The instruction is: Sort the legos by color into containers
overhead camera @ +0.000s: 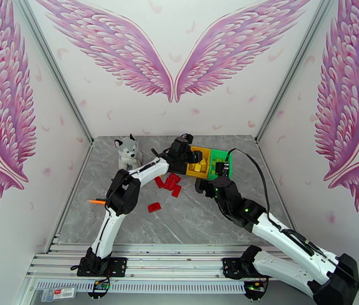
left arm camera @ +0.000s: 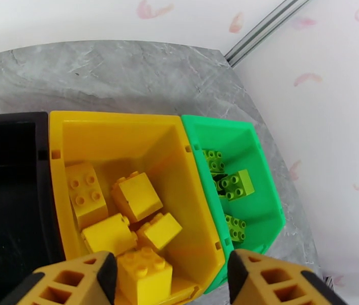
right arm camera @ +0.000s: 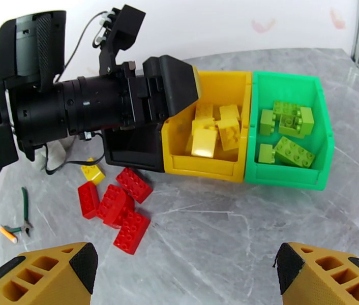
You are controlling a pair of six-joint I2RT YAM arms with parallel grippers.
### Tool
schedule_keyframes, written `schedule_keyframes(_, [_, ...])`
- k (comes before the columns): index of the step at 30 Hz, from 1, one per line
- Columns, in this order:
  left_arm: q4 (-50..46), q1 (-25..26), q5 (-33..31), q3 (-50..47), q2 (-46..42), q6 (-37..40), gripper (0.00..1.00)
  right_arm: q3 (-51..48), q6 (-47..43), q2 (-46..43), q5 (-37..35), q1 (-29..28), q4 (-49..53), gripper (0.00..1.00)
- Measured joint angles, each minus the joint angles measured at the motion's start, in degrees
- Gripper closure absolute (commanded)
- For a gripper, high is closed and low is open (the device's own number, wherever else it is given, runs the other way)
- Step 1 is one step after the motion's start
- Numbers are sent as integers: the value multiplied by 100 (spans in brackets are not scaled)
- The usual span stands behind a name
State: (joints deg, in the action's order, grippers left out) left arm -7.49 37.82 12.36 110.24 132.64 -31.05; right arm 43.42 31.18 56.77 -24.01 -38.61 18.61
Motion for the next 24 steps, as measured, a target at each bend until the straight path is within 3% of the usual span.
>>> schedule_keyframes(4, [37,7,-24,-85,-63,15,37,0,-37,138,20,0,-2,1])
schedule_keyframes(8, [26,15,-282,-793,-614,175,36,0,-85,243,68,0,-2,1])
schedule_keyframes(17, [9,17,-1989,-2806,-2907,879,32,0,-136,608,621,0,-221,4])
schedule_keyframes(24, [50,-302,-2756,-4065,-3635,1119,28,0,-133,1025,1106,-2,-372,5])
